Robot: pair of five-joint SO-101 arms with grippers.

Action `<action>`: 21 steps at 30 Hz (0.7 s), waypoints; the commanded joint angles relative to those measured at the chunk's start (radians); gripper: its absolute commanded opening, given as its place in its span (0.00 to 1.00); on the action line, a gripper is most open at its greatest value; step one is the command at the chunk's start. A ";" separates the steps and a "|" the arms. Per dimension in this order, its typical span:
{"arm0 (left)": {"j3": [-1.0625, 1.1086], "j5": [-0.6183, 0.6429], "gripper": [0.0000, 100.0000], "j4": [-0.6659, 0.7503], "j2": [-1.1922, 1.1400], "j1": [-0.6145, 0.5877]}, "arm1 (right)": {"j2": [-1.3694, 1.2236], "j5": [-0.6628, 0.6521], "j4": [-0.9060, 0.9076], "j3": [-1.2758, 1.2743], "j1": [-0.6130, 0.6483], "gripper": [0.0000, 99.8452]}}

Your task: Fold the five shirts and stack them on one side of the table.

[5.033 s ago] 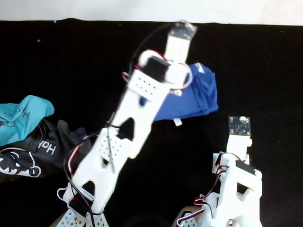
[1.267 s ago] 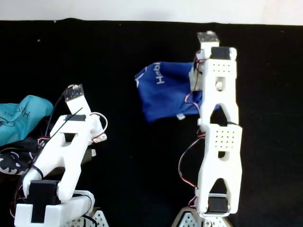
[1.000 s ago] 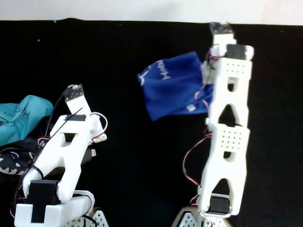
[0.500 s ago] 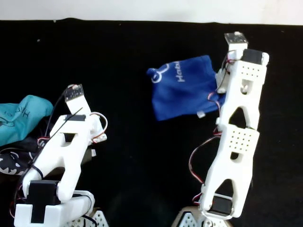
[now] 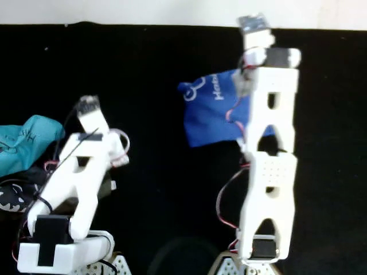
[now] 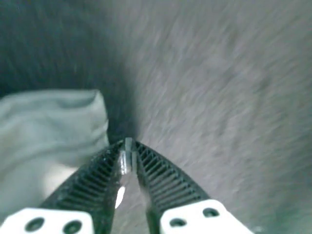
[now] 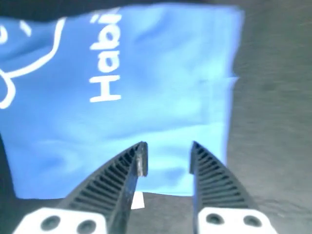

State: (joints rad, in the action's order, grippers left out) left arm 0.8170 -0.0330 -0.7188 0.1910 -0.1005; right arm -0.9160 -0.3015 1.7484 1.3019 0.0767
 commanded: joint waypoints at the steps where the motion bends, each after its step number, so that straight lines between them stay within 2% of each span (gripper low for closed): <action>1: -0.177 0.006 0.01 -0.115 -0.012 0.019 | -0.048 -0.009 -0.022 0.019 0.036 0.12; 5: -0.328 0.061 0.01 -0.232 -0.077 0.093 | -0.134 -0.009 -0.042 0.041 0.015 0.12; 9: -0.496 0.106 0.02 -0.221 -0.166 0.134 | -0.168 -0.009 0.001 0.047 -0.028 0.12; 14: -0.805 0.138 0.11 -0.201 -0.427 0.170 | -0.168 -0.009 0.018 0.038 -0.074 0.12; 17: -1.009 0.137 0.10 -0.302 -0.604 0.216 | -0.166 0.002 0.021 0.028 -0.097 0.12; 19: -1.130 0.135 0.09 -0.413 -0.694 0.242 | -0.145 0.064 0.021 -0.010 -0.124 0.12; 21: -1.245 0.135 0.07 -0.539 -0.748 0.242 | -0.090 0.100 0.019 -0.090 -0.145 0.07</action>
State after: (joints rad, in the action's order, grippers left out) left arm -0.2371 0.0959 -1.1055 -0.4994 0.1220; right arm -1.0909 -0.2524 1.7530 1.2727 -0.0199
